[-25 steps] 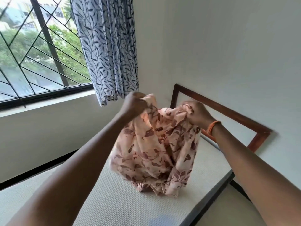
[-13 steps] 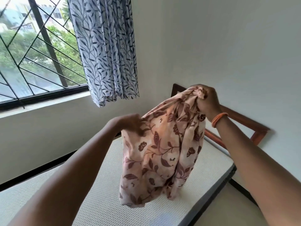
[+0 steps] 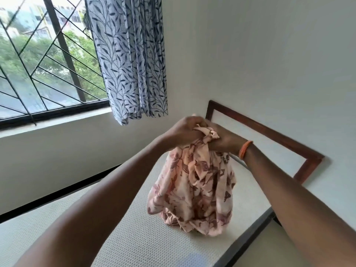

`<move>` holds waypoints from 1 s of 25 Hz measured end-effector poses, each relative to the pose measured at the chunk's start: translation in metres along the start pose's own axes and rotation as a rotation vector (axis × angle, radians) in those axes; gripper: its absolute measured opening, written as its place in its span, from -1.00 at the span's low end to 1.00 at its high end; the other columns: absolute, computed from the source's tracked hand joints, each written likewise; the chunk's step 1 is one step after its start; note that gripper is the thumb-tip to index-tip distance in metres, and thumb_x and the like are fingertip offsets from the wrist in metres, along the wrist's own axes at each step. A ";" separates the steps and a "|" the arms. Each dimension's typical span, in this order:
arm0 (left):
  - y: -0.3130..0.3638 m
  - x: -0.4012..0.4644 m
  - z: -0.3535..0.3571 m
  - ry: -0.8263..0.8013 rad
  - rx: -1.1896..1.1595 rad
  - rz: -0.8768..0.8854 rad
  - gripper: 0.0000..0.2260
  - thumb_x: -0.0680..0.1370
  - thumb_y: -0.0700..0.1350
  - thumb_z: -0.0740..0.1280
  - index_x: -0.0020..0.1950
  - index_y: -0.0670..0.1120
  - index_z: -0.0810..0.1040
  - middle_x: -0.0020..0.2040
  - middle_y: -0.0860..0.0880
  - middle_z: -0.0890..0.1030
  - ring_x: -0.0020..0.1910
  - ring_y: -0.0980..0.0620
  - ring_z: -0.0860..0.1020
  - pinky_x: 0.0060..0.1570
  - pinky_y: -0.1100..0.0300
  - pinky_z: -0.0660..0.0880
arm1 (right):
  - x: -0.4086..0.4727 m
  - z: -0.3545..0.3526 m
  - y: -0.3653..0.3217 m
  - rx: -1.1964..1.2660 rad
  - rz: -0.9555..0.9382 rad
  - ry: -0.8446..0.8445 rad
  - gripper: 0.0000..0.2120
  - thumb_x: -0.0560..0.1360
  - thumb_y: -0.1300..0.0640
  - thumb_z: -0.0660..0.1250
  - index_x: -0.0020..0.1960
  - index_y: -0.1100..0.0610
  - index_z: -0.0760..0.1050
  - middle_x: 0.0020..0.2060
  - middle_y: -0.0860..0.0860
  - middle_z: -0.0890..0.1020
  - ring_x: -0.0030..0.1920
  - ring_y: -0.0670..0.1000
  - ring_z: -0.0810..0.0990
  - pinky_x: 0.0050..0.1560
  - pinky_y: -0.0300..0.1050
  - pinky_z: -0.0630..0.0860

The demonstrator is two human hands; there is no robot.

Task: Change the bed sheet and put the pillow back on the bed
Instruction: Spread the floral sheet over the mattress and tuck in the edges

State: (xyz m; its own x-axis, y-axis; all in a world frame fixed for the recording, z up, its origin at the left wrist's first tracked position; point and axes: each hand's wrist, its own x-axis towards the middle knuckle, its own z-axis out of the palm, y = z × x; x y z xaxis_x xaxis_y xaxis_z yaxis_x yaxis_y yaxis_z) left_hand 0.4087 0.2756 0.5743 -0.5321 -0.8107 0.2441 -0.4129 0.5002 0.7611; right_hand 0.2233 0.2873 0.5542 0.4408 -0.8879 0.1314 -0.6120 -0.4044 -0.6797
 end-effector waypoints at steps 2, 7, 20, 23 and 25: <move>0.004 0.007 -0.006 -0.041 -0.045 -0.028 -0.90 0.54 -0.14 0.39 0.02 -0.10 0.54 -0.12 0.02 0.61 -0.23 0.11 0.58 -0.32 0.34 0.49 | 0.000 -0.007 -0.011 -0.012 -0.015 0.085 -0.83 0.38 0.15 0.38 -0.02 0.06 0.56 -0.17 0.00 0.64 -0.20 -0.20 0.58 -0.18 -0.24 0.48; -0.073 -0.013 -0.033 -0.477 0.601 -0.306 -0.74 0.42 0.00 0.51 0.02 -0.10 0.63 -0.17 0.02 0.66 -0.19 0.00 0.61 -0.17 0.20 0.54 | -0.022 -0.061 0.017 -0.166 -0.014 0.522 -0.76 0.29 0.17 0.18 -0.18 0.26 0.54 -0.26 0.16 0.63 -0.19 0.03 0.57 -0.16 -0.03 0.48; -0.007 0.001 0.016 -0.067 -0.478 -0.084 -0.80 0.60 0.06 0.26 -0.04 -0.06 0.52 -0.10 -0.11 0.55 -0.12 -0.06 0.53 -0.07 0.00 0.46 | -0.022 0.012 -0.010 0.133 -0.079 0.113 -0.85 0.42 0.26 0.41 -0.02 0.16 0.59 -0.12 0.05 0.68 -0.12 -0.04 0.65 -0.12 -0.17 0.55; -0.027 0.001 -0.010 -0.173 -0.092 -0.135 -0.64 0.45 0.09 0.47 0.14 -0.04 0.51 0.03 -0.07 0.65 -0.05 -0.06 0.65 -0.07 0.04 0.62 | -0.024 -0.007 -0.020 0.152 -0.087 0.299 -0.81 0.38 0.39 0.36 -0.08 0.17 0.62 -0.20 -0.04 0.67 -0.17 -0.15 0.65 -0.12 -0.23 0.55; -0.050 -0.008 -0.015 -0.289 0.299 -0.198 -0.65 0.42 0.03 0.53 0.10 -0.10 0.57 -0.03 -0.05 0.68 -0.11 -0.05 0.66 -0.14 0.12 0.63 | -0.020 -0.031 -0.012 0.078 -0.078 0.466 -0.72 0.31 0.36 0.31 -0.04 0.14 0.62 -0.13 -0.05 0.67 -0.09 -0.22 0.64 0.01 -0.22 0.55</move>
State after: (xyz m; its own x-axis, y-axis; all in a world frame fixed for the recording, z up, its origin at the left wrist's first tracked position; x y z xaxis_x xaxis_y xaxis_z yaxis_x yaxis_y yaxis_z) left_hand 0.4448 0.2523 0.5436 -0.5879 -0.8029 -0.0986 -0.7001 0.4440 0.5592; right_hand 0.2014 0.3030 0.5817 0.1315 -0.8664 0.4818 -0.5295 -0.4722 -0.7047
